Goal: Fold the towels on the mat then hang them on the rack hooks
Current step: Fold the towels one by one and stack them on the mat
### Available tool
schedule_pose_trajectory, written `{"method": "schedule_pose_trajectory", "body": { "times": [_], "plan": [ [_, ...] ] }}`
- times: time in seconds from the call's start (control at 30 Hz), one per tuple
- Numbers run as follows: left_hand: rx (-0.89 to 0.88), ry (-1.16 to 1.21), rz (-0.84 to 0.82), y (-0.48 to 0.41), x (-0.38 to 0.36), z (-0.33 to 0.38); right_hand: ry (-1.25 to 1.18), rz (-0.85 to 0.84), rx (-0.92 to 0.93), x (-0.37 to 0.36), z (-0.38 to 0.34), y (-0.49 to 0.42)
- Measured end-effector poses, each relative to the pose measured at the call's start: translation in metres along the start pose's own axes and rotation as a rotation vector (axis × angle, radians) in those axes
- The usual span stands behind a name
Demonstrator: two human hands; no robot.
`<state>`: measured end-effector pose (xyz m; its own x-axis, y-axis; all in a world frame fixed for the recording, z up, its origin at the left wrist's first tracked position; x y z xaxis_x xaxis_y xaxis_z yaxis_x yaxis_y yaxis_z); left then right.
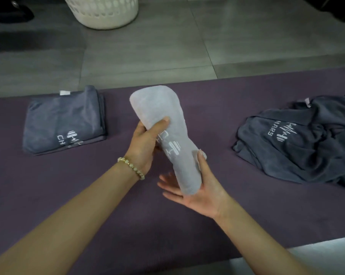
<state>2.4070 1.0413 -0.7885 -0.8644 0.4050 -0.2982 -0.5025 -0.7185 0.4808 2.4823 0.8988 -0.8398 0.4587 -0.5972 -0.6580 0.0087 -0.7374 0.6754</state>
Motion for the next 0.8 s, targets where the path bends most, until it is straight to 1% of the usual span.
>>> {"method": "schedule_pose_trajectory", "body": {
  "times": [0.03,0.1,0.13,0.2,0.3,0.37,0.43,0.5,0.6,0.7,0.77,0.8],
  "plan": [
    [-0.015,-0.004,0.025,0.000,0.012,0.005,-0.075,-0.050,0.058,-0.014,-0.002,-0.005],
    [-0.031,-0.022,0.075,-0.001,0.041,0.015,-0.100,-0.006,0.163,-0.038,-0.009,-0.017],
    [-0.031,-0.023,0.099,-0.001,0.059,0.019,-0.047,0.044,0.213,-0.047,-0.012,-0.023],
    [0.015,0.024,0.128,0.000,0.097,0.024,0.179,0.108,0.335,-0.063,-0.019,-0.034],
    [0.149,0.141,0.164,0.003,0.152,0.022,0.643,0.135,0.510,-0.099,-0.030,-0.038],
    [0.227,0.121,0.212,0.006,0.184,0.024,0.852,0.117,0.564,-0.128,-0.038,-0.041],
    [0.243,0.039,0.242,0.006,0.210,0.032,1.036,0.066,0.592,-0.159,-0.046,-0.050],
    [0.173,-0.022,0.262,0.003,0.230,0.050,1.179,0.001,0.654,-0.191,-0.051,-0.063],
    [-0.076,-0.137,0.360,-0.007,0.257,0.094,1.241,-0.057,0.797,-0.238,-0.055,-0.087],
    [-0.340,-0.247,0.479,-0.016,0.287,0.134,1.172,-0.037,0.854,-0.274,-0.052,-0.122],
    [-0.419,-0.287,0.545,-0.020,0.304,0.142,1.104,0.003,0.843,-0.282,-0.046,-0.152],
    [-0.411,-0.327,0.572,-0.024,0.317,0.137,1.107,0.036,0.817,-0.280,-0.041,-0.167]
  ]
}}
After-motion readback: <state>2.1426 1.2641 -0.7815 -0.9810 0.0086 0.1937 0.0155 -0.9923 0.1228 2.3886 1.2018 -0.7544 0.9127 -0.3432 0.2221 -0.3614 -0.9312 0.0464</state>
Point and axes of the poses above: each hand's wrist, its own y-axis away from the middle knuckle, its own x-axis out of the back of the hand, z = x × y, the point moved 1 cm from there along -y, towards the middle knuckle, and after that the axes turned 4 degrees about x, right-handed, at the moved point
